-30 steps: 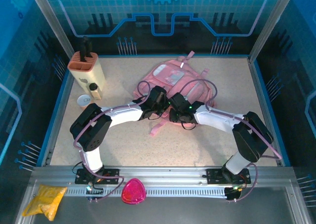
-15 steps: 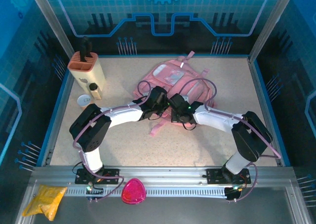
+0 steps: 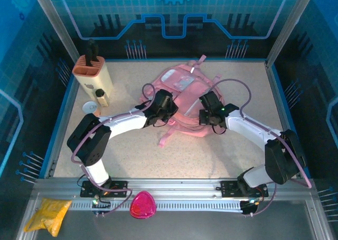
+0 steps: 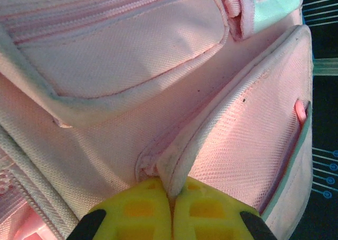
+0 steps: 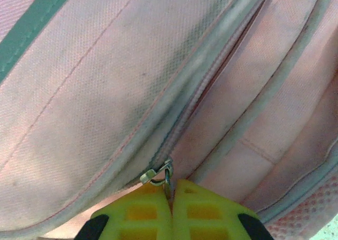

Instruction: Pack the student bag

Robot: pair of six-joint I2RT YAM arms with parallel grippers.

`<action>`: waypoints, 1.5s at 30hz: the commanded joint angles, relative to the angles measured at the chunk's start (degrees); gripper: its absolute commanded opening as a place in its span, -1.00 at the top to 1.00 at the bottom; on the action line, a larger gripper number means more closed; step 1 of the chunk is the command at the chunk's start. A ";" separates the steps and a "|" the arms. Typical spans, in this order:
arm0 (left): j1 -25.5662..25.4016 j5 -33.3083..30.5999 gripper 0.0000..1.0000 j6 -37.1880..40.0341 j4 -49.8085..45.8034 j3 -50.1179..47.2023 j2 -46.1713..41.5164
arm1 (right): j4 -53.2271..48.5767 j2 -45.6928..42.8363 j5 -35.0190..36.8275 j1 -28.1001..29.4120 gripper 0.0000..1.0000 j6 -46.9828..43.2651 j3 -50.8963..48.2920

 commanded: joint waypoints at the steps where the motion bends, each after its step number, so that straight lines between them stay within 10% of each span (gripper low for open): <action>1: 5.84 -1.87 1.00 6.08 -5.26 -1.44 -3.28 | -5.25 0.37 2.55 -1.78 1.00 -2.60 1.04; 13: 19.15 14.51 0.97 18.40 -4.25 9.07 4.47 | 2.66 8.51 -7.56 21.21 1.00 3.20 8.56; 21: 20.57 16.15 -0.11 15.68 -4.14 -1.09 -6.67 | 5.05 14.84 -7.47 22.25 1.00 3.41 14.07; 29: 13.84 12.26 -0.26 1.98 1.01 -17.60 -16.27 | 6.58 14.61 -8.54 22.20 1.00 4.62 12.29; 45: 13.36 7.49 1.00 5.31 -4.13 -12.41 -11.79 | 3.02 8.08 -5.02 19.12 1.00 3.41 6.13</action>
